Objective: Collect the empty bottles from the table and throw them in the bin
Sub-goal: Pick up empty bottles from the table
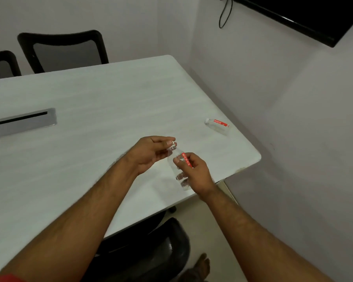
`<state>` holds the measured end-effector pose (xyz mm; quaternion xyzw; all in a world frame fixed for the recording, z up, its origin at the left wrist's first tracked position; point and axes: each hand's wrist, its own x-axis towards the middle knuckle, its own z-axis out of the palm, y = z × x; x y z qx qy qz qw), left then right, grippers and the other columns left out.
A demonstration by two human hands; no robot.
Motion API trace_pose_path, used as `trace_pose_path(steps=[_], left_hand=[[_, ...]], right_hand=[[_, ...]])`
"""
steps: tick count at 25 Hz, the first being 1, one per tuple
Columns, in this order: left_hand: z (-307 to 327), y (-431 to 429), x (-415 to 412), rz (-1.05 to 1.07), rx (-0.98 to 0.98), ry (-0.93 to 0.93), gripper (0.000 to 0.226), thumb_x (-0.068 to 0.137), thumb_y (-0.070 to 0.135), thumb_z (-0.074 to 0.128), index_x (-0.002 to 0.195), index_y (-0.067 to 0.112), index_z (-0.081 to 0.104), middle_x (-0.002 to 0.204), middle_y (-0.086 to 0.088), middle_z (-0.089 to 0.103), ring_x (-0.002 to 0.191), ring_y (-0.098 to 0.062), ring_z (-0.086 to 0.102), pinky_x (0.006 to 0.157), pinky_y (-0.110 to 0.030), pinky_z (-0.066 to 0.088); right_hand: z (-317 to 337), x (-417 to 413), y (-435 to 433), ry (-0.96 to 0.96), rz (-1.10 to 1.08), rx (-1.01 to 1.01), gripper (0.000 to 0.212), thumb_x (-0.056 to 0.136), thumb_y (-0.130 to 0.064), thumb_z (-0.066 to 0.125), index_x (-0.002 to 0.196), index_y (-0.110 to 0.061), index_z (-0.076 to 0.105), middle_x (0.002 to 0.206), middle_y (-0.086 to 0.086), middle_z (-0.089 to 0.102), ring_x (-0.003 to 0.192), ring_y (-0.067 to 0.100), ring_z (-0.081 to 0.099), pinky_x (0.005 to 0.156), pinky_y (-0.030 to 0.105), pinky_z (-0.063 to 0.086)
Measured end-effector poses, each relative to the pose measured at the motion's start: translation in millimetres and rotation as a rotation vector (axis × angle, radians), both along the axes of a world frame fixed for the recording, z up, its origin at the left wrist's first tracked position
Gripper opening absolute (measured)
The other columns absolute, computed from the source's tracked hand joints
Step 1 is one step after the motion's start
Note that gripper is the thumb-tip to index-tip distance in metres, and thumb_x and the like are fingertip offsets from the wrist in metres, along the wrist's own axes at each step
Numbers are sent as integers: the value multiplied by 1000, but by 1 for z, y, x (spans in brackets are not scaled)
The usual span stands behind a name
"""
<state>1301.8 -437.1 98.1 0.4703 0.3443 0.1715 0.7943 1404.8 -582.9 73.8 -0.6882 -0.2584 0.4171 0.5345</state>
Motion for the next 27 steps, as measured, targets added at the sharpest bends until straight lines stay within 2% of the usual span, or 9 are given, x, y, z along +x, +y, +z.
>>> trace_pose_path(steps=[4, 6, 9, 11, 13, 16, 19, 22, 27], left_hand=[[-9, -19, 75, -47, -37, -88, 24, 96, 4, 52, 114, 0, 68, 115, -17, 71, 109, -24, 68, 98, -36, 53], [-11, -31, 112, -16, 3, -58, 23, 96, 4, 52, 113, 2, 68, 113, -14, 71, 108, -23, 68, 100, -35, 52], [-7, -44, 160, 119, 67, 66, 19, 92, -1, 57, 106, 2, 70, 103, -9, 72, 103, -24, 65, 100, -34, 50], [-1, -51, 191, 152, 106, 134, 20, 89, -3, 60, 105, 3, 71, 100, -8, 72, 101, -23, 65, 96, -31, 52], [3, -53, 211, 122, 141, 164, 23, 90, -2, 61, 110, 5, 70, 106, -9, 72, 103, -22, 66, 96, -31, 52], [5, -51, 233, -27, 201, 218, 26, 92, 0, 58, 115, 6, 69, 112, -9, 70, 105, -21, 65, 98, -31, 51], [4, -44, 249, -72, 251, 243, 22, 90, 0, 61, 107, 8, 72, 112, -11, 71, 104, -23, 66, 94, -30, 53], [2, -41, 265, -51, 284, 311, 21, 88, 2, 65, 108, 2, 72, 111, -13, 71, 92, -18, 68, 80, -22, 56], [-15, -21, 291, 199, 219, 508, 32, 78, 21, 79, 102, 1, 72, 98, -10, 70, 79, -18, 64, 82, -33, 57]], right_hand=[[-11, 89, -16, 55, 56, 11, 21, 92, -36, 67, 104, -19, 66, 88, 3, 66, 70, 25, 67, 60, 37, 53], [-15, 126, -22, 31, 46, 2, 22, 91, -39, 68, 104, -21, 66, 88, 1, 67, 71, 24, 67, 59, 34, 53], [-21, 159, -27, -165, -35, -42, 38, 83, -51, 71, 109, -25, 64, 92, -4, 68, 78, 21, 70, 58, 28, 54], [-27, 178, -33, -273, -80, -73, 48, 80, -58, 70, 116, -26, 61, 101, -5, 67, 87, 20, 70, 70, 34, 61], [-29, 196, -37, -277, -99, -85, 55, 79, -63, 68, 119, -27, 59, 108, -4, 67, 92, 21, 69, 80, 43, 62], [-31, 223, -41, -264, -80, -100, 59, 77, -65, 68, 122, -28, 58, 112, -4, 67, 95, 22, 69, 82, 48, 61], [-33, 239, -43, -322, -100, -102, 57, 79, -61, 69, 123, -27, 59, 114, -5, 67, 95, 20, 68, 84, 46, 61], [-35, 248, -43, -435, -118, -104, 57, 80, -61, 70, 124, -27, 59, 116, -5, 68, 97, 16, 67, 89, 39, 60], [-33, 258, -12, -771, -120, -249, 64, 79, -66, 66, 129, -28, 57, 121, -6, 66, 98, 16, 67, 84, 33, 59]])
